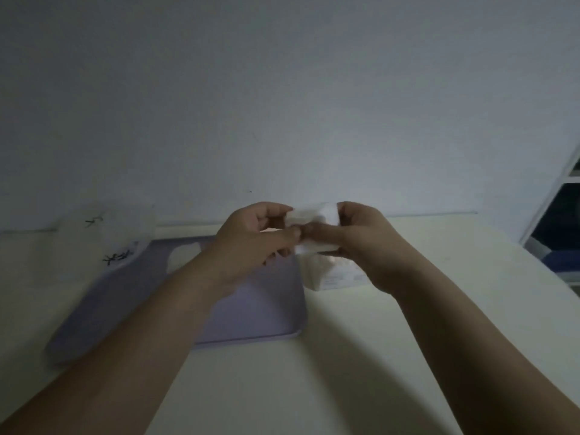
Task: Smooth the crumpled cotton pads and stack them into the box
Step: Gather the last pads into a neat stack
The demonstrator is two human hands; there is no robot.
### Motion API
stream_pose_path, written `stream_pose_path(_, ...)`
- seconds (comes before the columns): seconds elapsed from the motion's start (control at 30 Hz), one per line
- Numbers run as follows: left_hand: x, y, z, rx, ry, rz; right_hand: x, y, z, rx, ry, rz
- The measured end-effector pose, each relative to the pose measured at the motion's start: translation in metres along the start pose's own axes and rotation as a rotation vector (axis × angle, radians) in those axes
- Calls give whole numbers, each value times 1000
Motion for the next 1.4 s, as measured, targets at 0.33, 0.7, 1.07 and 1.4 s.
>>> stream_pose_path(0.33,-11,89,-24,22,153,-603,-12,-77,14,-288,31,442)
stream_pose_path(0.7,3,111,-36,86,210,-1041,-39,-77,-11,21,88,801)
stream_pose_path(1.07,5,94,-31,106,225,-819,-41,-65,-22,121,121,859)
stream_pose_path(1.4,18,86,-36,122,161,-620,-28,-38,-25,318,245,1060)
Point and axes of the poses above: each hand's wrist, its own z-axis away from the middle knuckle, its own y-axis out of the palm, x = y × z, the point moved 7 cm from there along -z, towards the middle knuckle, and after that the axes turned 13 degrees about -y, right-handed, at the moved point
